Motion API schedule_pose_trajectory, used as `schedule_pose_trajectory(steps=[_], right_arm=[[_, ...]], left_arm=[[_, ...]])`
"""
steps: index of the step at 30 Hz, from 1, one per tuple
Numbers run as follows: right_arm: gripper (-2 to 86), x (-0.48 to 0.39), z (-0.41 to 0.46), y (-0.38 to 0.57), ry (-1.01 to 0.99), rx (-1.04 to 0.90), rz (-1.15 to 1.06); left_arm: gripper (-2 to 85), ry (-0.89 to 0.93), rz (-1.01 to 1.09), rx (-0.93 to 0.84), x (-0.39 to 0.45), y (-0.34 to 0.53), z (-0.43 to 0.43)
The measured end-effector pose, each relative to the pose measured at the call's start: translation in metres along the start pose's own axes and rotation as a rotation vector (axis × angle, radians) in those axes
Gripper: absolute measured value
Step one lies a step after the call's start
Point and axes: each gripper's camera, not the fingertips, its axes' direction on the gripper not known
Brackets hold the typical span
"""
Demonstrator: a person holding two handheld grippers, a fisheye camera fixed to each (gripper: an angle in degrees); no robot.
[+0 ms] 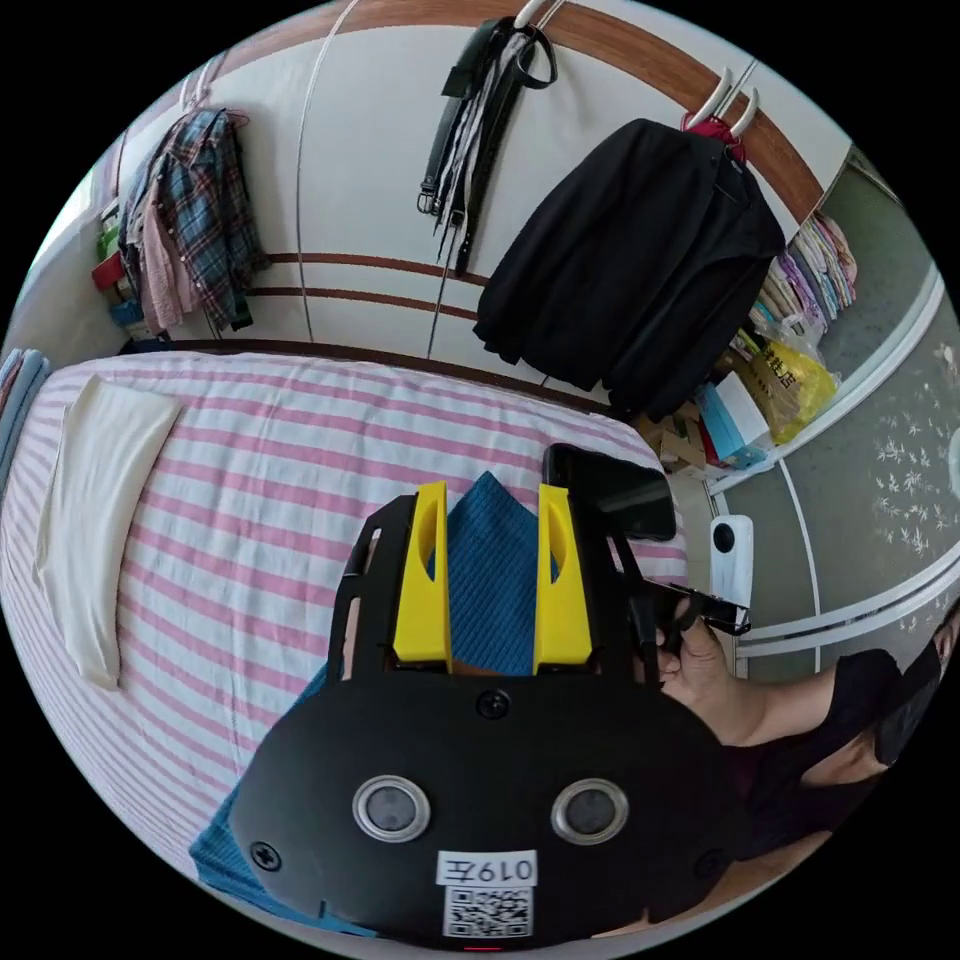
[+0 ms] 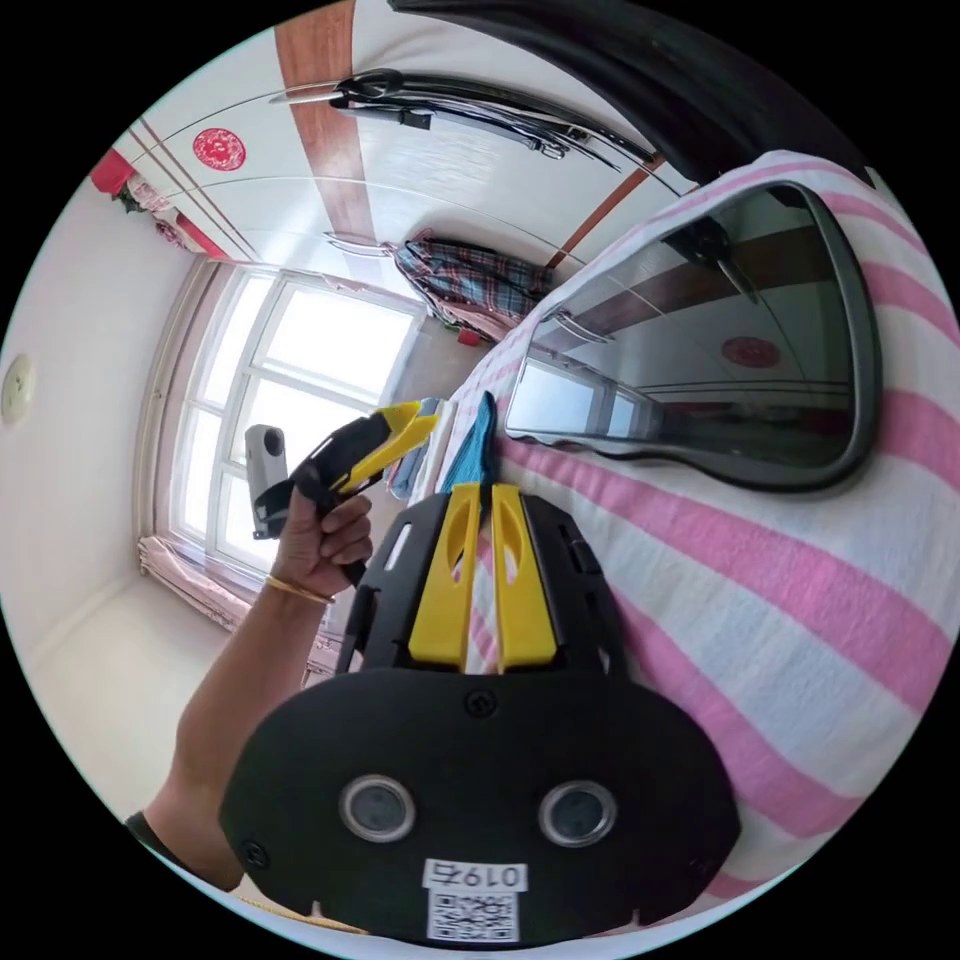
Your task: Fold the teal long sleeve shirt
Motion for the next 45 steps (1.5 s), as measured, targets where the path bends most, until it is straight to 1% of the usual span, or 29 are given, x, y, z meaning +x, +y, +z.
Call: schedule_pose_trajectory(steps=[5,10,12,15,18,20,24,27,33,35,38,42,44,45], right_arm=[[0.5,0.003,0.002,0.004,-0.023,0.011,-0.012],[0.4,-0.002,0.008,0.006,-0.038,0.016,-0.018],[0.4,-0.006,0.011,0.007,-0.04,0.017,-0.02],[0.4,-0.013,0.016,0.008,-0.041,0.019,-0.021],[0.3,-0.024,0.022,0.008,-0.039,0.019,-0.022],[0.3,-0.031,0.026,0.008,-0.036,0.021,-0.024],[0.1,-0.054,0.034,0.01,-0.034,0.039,-0.043],[0.0,-0.087,0.039,0.014,-0.016,0.068,-0.121],[-0.3,-0.176,0.056,0.022,0.06,0.078,-0.326],[-0.3,-0.201,0.061,0.024,0.059,0.075,-0.365],[-0.3,-0.25,0.072,0.03,0.016,0.056,-0.417],[-0.3,-0.347,0.095,0.051,-0.051,0.028,-0.531],[-0.3,-0.395,0.107,0.066,-0.077,0.015,-0.592],[-0.3,-0.428,0.116,0.079,-0.098,0.003,-0.634]], left_arm=[[12.6,-0.079,0.046,-0.083,-0.009,-0.056,0.03],[12.0,-0.125,0.081,-0.195,-0.017,-0.082,0.052],[11.0,-0.122,0.08,-0.208,-0.023,-0.086,0.053],[7.1,-0.119,0.071,-0.218,-0.036,-0.088,0.05],[3.9,-0.073,0.092,-0.224,-0.046,-0.082,0.046],[2.5,-0.076,0.101,-0.185,-0.055,-0.074,0.035],[1.6,-0.017,0.1,-0.094,-0.067,-0.056,0.011],[1.2,0.026,0.09,-0.052,-0.079,-0.032,-0.011],[1.0,0.144,0.041,0.128,-0.118,0.037,-0.08],[1.1,0.198,0.04,0.198,-0.134,0.073,-0.116],[1.0,0.228,0.056,0.273,-0.15,0.125,-0.169],[1.0,0.26,0.084,0.387,-0.164,0.201,-0.244],[0.9,0.266,0.097,0.459,-0.172,0.26,-0.298],[1.0,0.265,0.097,0.476,-0.174,0.276,-0.312]])
